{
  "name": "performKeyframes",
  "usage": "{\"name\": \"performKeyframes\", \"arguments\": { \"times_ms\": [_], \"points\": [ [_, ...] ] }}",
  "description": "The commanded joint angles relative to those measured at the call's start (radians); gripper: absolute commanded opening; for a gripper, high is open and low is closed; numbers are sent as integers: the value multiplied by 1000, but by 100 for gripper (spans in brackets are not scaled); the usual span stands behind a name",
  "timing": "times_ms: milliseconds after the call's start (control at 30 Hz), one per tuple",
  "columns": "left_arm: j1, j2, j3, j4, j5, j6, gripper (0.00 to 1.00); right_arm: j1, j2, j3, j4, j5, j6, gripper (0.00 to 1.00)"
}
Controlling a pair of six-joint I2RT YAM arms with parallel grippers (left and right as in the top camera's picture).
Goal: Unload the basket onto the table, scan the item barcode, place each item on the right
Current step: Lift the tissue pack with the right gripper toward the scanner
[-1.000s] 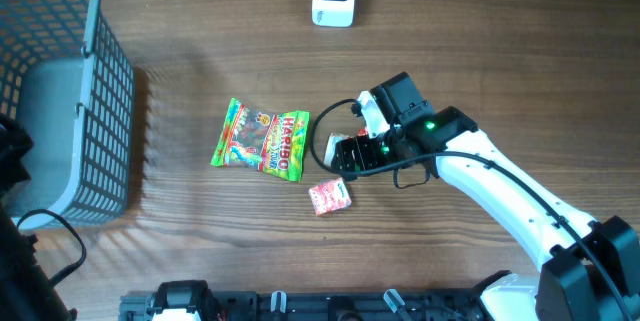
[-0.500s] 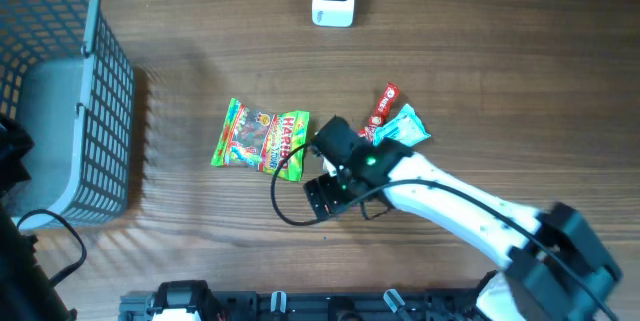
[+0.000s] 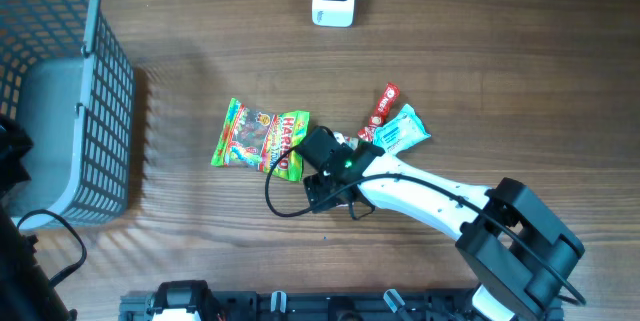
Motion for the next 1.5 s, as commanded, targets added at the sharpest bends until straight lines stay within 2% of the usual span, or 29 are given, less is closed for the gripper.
{"name": "performKeyframes", "arguments": {
  "times_ms": [0, 100, 200, 300, 400, 567, 700, 933, 1067, 1167, 1267, 1367, 1467],
  "points": [
    [6, -9, -3, 3, -16, -10, 100, 0, 14, 13, 15, 35, 17, 72],
    [6, -9, -3, 3, -16, -10, 100, 0, 14, 13, 16, 35, 16, 63],
    [6, -20, -3, -5, 21, -35, 100, -1, 14, 46, -15, 53, 17, 62],
    [6, -75, -3, -12, 132, -35, 100, -1, 14, 183, -132, 41, 18, 54],
    [6, -155, -3, -19, 152, -35, 100, -1, 10, 332, -259, -14, 20, 48],
    [6, -356, -3, -20, 204, -35, 100, -1, 7, 538, -447, -34, 30, 47],
    [6, -427, -3, -30, 257, -22, 100, -3, 6, 636, -537, -49, 80, 46],
    [6, -502, -74, 6, 257, -24, 100, -121, 6, 667, -637, -335, 74, 45],
    [6, -582, -247, 119, 257, -24, 100, -249, 6, 667, -662, -565, 0, 45],
    [6, -704, -389, 209, 258, -24, 100, -313, 6, 667, -700, -607, -13, 45],
    [-4, -685, -449, 257, 314, -24, 100, -348, 6, 667, -705, -618, -35, 45],
    [-7, -687, -491, 290, 340, -24, 100, -360, 6, 667, -624, -612, -91, 45],
    [-5, -687, -534, 291, 244, -24, 100, -361, 6, 667, -367, -449, -132, 40]
  ]
}}
